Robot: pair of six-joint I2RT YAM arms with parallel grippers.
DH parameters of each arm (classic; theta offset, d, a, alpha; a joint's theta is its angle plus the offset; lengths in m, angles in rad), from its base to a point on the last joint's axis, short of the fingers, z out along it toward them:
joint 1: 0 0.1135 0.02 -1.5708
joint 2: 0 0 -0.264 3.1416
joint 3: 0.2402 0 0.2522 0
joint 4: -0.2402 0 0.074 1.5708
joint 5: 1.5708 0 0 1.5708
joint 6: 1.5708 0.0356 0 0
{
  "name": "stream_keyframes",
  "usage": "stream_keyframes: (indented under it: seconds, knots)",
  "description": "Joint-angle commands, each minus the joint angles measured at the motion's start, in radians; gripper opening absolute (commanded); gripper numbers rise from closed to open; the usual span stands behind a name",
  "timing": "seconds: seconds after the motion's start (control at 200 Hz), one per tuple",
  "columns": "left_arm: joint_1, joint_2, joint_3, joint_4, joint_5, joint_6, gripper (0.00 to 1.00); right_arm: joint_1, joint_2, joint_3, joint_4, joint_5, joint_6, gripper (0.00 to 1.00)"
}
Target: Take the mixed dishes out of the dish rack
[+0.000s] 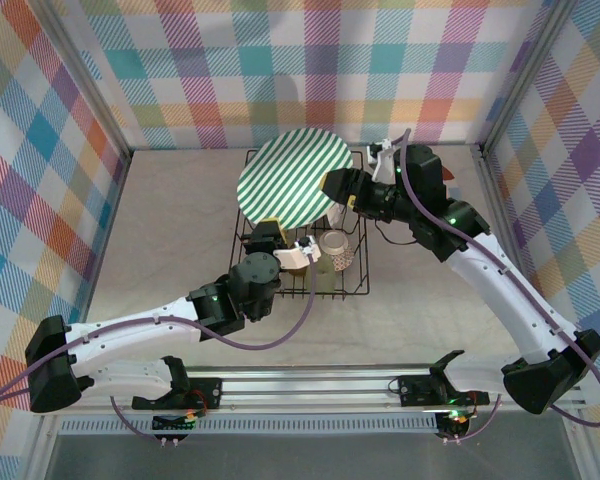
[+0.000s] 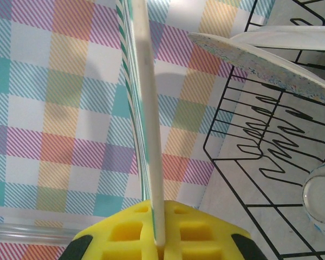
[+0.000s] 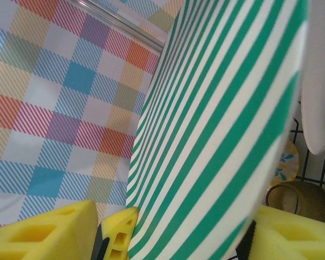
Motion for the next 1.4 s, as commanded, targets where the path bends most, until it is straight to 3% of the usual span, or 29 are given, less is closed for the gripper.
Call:
stream_keyframes:
  seconds: [0.0, 0.305, 0.97, 1.245, 1.395]
  knots:
    - [-0.013, -0.015, -0.012, 0.087, -0.032, 0.007, 0.00, -0.006, -0.001, -0.021, 0.006, 0.028, 0.016, 0.62]
    - [-0.015, -0.014, -0.025, 0.105, -0.028, 0.009, 0.00, -0.006, -0.013, -0.043, 0.000, 0.070, 0.027, 0.45]
    - [-0.014, 0.002, -0.046, 0.140, -0.028, 0.033, 0.00, -0.007, -0.021, -0.096, 0.018, 0.097, 0.064, 0.24]
    - [-0.014, 0.008, -0.053, 0.156, -0.029, 0.040, 0.00, -0.016, -0.033, -0.126, 0.027, 0.095, 0.095, 0.04]
    - [-0.014, 0.004, -0.058, 0.160, -0.021, 0.036, 0.20, -0.034, -0.049, -0.158, 0.044, 0.075, 0.113, 0.00]
